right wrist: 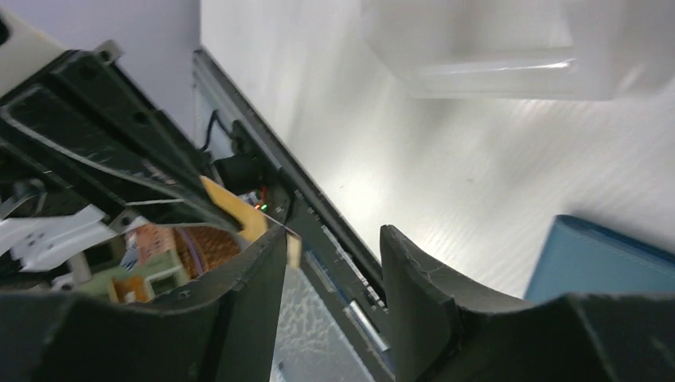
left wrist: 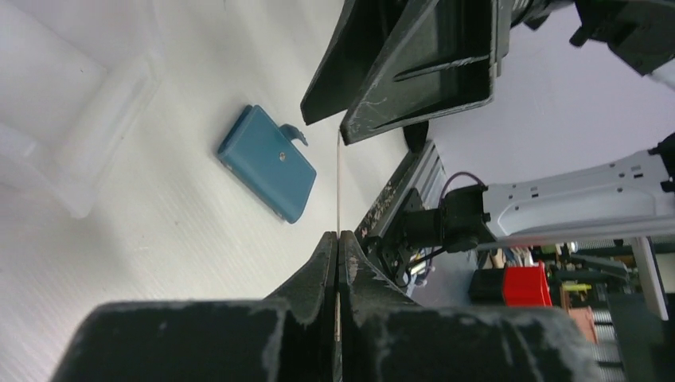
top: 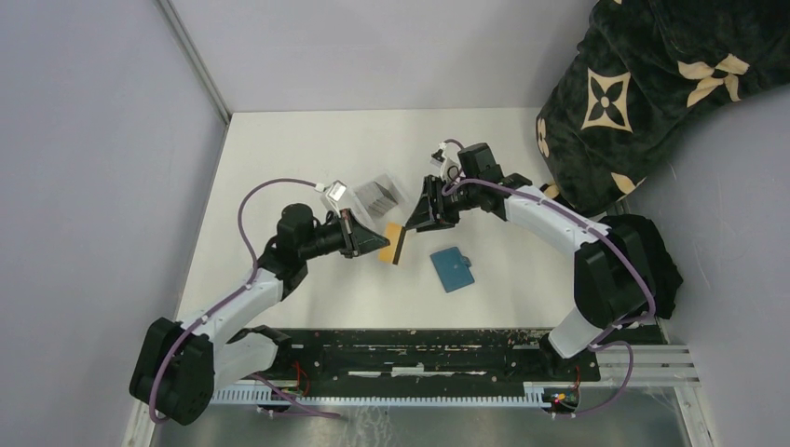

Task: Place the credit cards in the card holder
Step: Pick up the credit card from the storage box.

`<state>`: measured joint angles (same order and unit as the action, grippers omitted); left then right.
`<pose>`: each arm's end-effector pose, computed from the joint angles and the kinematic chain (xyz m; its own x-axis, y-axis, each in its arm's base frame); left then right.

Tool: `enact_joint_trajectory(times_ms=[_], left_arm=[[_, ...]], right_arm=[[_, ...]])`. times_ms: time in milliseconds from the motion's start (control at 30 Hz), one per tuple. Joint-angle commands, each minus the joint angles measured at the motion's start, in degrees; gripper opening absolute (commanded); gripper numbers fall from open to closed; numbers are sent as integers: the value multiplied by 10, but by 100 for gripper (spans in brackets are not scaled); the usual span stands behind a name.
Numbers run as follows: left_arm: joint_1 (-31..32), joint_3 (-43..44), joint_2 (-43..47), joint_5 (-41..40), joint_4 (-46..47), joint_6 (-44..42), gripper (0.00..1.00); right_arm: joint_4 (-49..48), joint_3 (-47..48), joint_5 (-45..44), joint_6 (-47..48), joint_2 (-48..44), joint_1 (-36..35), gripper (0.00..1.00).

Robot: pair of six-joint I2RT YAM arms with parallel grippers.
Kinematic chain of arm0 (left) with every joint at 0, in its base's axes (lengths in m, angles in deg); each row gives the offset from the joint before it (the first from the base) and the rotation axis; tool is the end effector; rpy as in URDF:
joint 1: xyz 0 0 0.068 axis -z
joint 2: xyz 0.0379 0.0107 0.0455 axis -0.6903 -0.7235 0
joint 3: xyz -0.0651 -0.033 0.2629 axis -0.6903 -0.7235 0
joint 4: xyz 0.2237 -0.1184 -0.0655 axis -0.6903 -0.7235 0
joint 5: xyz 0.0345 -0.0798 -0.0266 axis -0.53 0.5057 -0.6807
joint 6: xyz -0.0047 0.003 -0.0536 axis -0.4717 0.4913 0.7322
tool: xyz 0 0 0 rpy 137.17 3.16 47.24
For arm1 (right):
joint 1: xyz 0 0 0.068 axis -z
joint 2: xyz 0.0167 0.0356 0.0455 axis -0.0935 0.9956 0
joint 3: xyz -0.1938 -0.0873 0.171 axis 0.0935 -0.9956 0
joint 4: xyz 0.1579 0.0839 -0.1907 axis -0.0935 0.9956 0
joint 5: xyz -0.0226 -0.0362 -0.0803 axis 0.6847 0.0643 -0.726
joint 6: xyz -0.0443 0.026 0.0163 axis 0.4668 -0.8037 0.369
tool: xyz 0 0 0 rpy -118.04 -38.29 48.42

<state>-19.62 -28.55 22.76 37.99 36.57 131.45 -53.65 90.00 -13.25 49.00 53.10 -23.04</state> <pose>0.1998 -0.1140 0.2283 -0.7932 -0.2341 -0.5621 0.4464 0.4042 -0.7983 0.2974 0.1890 0.2521 -0.9703 -0.0257 -0.2407 -0.2180 0.5250 0.8227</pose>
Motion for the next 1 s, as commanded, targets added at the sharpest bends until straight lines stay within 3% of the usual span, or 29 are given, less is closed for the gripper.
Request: enact_joint_trajectory(times_ms=[0, 133, 200, 267, 400, 567, 733, 967], left_arm=[[1, 3, 43, -76, 25, 52, 3], [3, 1, 70, -140, 8, 78, 3], [4, 1, 78, -168, 0, 86, 3], [3, 5, 83, -196, -6, 91, 3], [3, 15, 88, -226, -23, 90, 3], [3, 22, 76, -230, -4, 111, 3], [4, 26, 64, -233, 24, 136, 3], [5, 23, 50, -226, 63, 169, 3]], right_arm=[[15, 31, -122, 61, -71, -2, 54], [67, 66, -326, 164, -139, -19, 60], [33, 58, -439, 194, -163, -23, 74], [-8, 56, -534, 186, -175, -22, 98], [-26, 88, -608, 157, -163, -19, 100], [-96, 47, -541, 163, -183, -18, 100], [-52, 66, -463, 176, -164, -18, 85], [-72, 20, -311, 71, -159, -18, 77]])
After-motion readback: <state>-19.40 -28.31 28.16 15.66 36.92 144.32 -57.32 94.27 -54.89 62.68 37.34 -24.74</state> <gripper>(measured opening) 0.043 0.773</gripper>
